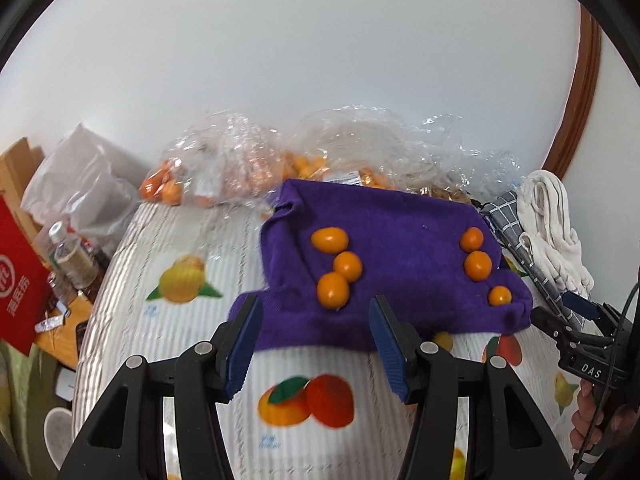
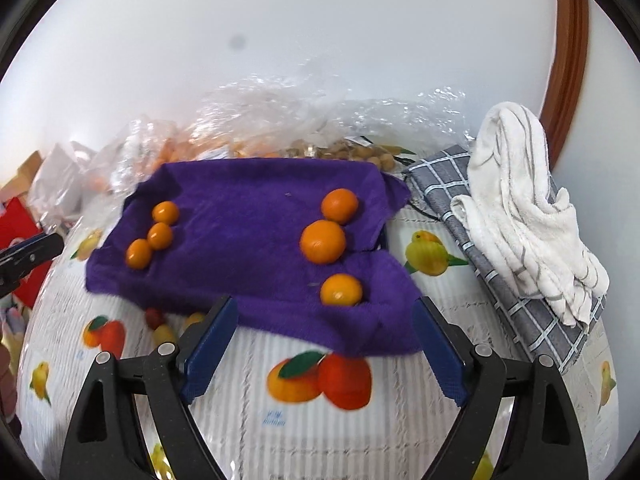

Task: Organize fruits
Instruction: 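Grasp a loose large orange with the right tool while the left tool grasps a yellow-green fruit, then carry both held fruits over the purple towel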

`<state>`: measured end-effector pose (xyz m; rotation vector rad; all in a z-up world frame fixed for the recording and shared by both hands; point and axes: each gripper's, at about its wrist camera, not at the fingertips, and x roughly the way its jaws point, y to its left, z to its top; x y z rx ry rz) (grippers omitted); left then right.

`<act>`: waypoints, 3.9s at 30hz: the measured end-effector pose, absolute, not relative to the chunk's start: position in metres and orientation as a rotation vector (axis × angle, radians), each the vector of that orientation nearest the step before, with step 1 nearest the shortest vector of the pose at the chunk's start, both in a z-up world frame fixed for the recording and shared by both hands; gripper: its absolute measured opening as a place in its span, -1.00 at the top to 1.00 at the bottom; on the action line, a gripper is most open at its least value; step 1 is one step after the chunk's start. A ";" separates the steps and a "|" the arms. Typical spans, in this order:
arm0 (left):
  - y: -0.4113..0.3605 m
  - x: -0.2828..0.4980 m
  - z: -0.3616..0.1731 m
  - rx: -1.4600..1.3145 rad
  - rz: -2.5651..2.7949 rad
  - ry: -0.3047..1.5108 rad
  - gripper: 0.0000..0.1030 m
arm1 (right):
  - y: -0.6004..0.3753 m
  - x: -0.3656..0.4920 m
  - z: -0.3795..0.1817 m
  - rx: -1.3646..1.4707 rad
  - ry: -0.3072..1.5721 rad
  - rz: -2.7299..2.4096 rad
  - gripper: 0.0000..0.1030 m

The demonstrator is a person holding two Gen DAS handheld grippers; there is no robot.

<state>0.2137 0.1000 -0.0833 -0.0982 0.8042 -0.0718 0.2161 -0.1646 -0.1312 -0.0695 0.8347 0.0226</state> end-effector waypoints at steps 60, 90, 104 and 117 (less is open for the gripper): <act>0.046 0.204 -0.161 -0.136 -0.179 0.959 0.02 | -0.200 0.180 -0.178 -0.036 0.853 0.091 0.23; 0.040 0.205 -0.146 -0.261 -0.223 0.967 0.51 | -0.213 0.181 -0.171 -0.014 0.840 0.072 0.23; 0.076 0.186 -0.114 -0.287 -0.172 0.922 0.51 | -0.200 0.173 -0.144 -0.005 0.798 0.085 0.23; 0.075 0.183 -0.109 -0.283 -0.185 0.914 0.51 | -0.196 0.174 -0.142 -0.014 0.801 0.083 0.23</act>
